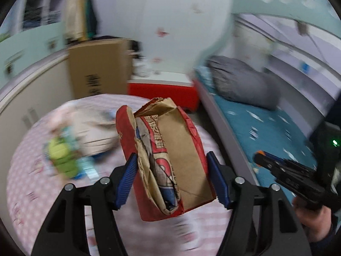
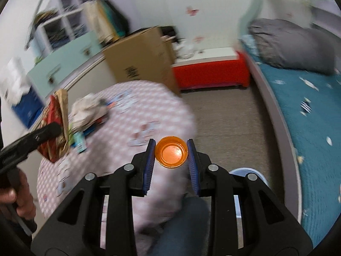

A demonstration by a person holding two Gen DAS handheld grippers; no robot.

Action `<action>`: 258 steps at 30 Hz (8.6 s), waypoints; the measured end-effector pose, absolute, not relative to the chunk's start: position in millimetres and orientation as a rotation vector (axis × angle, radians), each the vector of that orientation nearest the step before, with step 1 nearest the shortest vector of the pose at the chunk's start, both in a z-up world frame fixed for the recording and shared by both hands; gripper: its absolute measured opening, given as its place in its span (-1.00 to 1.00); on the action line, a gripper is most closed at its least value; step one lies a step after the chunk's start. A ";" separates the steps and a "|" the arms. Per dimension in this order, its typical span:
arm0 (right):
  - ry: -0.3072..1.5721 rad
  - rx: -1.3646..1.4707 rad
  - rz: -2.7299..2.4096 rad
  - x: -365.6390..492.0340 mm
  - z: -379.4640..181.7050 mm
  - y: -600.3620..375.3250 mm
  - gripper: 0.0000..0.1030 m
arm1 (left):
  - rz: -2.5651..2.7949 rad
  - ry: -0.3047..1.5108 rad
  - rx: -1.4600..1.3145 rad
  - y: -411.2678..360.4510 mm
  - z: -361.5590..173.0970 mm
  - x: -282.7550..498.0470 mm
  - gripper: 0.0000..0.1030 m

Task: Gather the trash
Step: 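Carry the paper bag and orange cap over the blue bin and release both, then move both open tools back toward the table, then grasp the green plush leaf with the left tool while the right tool grasps the newspaper bundle, then carry the plush leaf and newspaper bundle over the bin and release both, then move both open tools back toward the table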

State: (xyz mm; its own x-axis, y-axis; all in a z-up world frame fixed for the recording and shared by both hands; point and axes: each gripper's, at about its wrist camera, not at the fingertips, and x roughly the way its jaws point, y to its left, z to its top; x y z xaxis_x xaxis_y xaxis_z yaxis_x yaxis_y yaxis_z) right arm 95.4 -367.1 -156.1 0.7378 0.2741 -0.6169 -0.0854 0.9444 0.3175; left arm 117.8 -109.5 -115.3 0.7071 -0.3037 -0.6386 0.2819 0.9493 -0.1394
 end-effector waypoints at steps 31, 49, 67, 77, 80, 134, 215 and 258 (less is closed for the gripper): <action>1.142 0.913 -0.089 157.4 -437.5 -587.9 0.05 | -0.604 1.357 0.386 -423.1 -376.5 228.8 0.64; 1.003 0.857 -0.209 130.0 -362.3 -590.5 0.88 | -0.563 1.065 0.347 -399.9 -278.7 199.9 0.85; 0.708 0.568 -0.129 105.3 -162.2 -496.3 0.88 | -0.472 0.734 0.194 -281.5 -125.9 151.1 0.86; 0.672 0.394 0.042 114.6 -105.5 -399.0 0.88 | -0.349 0.650 0.085 -175.5 -87.3 136.3 0.86; 0.670 0.348 0.099 122.9 -94.9 -365.9 0.88 | -0.291 0.634 0.049 -139.1 -82.7 134.9 0.86; 0.966 0.128 0.563 269.6 -177.0 -129.8 0.53 | 0.036 0.894 -0.137 81.0 -196.9 210.7 -0.02; 1.188 1.078 -0.111 164.8 -469.4 -594.4 0.86 | -0.637 1.307 0.330 -421.4 -342.6 243.2 0.57; 0.765 0.457 0.085 141.0 -142.2 -400.7 0.88 | -0.437 0.733 0.020 -177.3 -95.6 159.7 0.69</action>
